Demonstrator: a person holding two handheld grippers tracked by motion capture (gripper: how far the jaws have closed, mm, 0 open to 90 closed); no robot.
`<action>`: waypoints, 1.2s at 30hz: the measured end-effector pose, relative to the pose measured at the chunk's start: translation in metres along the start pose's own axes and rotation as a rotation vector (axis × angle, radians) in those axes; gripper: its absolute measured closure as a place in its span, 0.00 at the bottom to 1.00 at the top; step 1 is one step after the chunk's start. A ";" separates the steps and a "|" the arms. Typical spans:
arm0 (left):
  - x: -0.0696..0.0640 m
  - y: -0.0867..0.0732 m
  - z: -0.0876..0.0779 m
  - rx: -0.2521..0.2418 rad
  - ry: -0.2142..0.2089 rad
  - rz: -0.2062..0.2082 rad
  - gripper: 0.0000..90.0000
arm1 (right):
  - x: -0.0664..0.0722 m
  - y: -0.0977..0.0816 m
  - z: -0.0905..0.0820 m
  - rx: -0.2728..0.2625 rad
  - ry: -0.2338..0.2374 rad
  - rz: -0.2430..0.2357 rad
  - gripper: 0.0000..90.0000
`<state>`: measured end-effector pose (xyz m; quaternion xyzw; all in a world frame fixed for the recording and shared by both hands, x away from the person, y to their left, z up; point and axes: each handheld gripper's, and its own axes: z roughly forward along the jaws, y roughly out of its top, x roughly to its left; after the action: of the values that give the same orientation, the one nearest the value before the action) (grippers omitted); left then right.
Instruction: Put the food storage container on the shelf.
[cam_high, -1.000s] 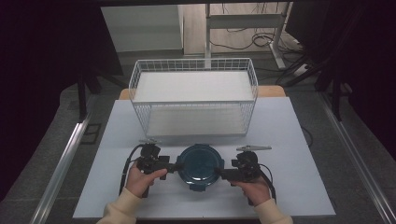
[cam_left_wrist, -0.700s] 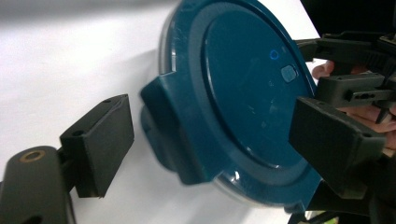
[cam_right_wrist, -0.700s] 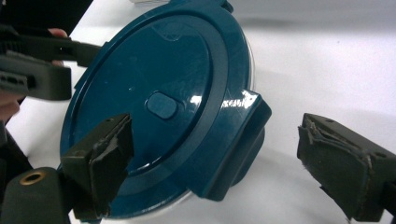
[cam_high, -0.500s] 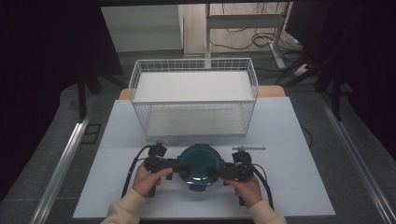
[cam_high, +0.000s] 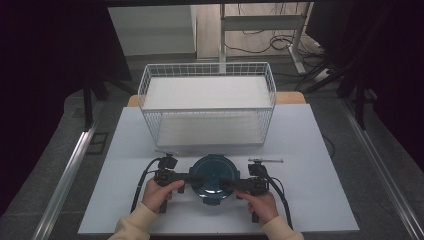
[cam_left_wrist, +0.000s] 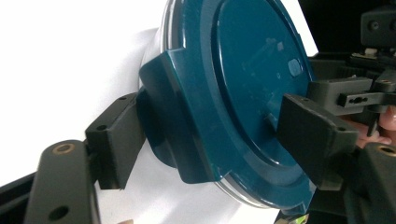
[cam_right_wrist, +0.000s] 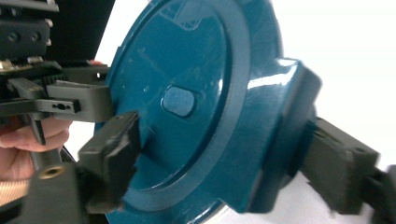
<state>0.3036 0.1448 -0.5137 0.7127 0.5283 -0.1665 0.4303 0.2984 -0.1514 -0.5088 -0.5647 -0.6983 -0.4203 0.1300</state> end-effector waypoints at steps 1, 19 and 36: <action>-0.001 0.000 -0.001 -0.001 0.003 -0.003 0.29 | -0.001 0.000 -0.001 -0.004 0.006 0.006 0.24; -0.009 -0.018 -0.020 -0.072 -0.021 0.000 0.45 | 0.001 -0.006 -0.015 -0.060 0.047 0.012 0.38; -0.021 -0.018 -0.029 -0.117 0.015 0.054 0.47 | 0.008 -0.005 -0.020 -0.089 0.058 -0.053 0.40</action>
<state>0.2724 0.1559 -0.4902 0.7015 0.5210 -0.1184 0.4716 0.2853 -0.1606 -0.4933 -0.5388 -0.6894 -0.4705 0.1138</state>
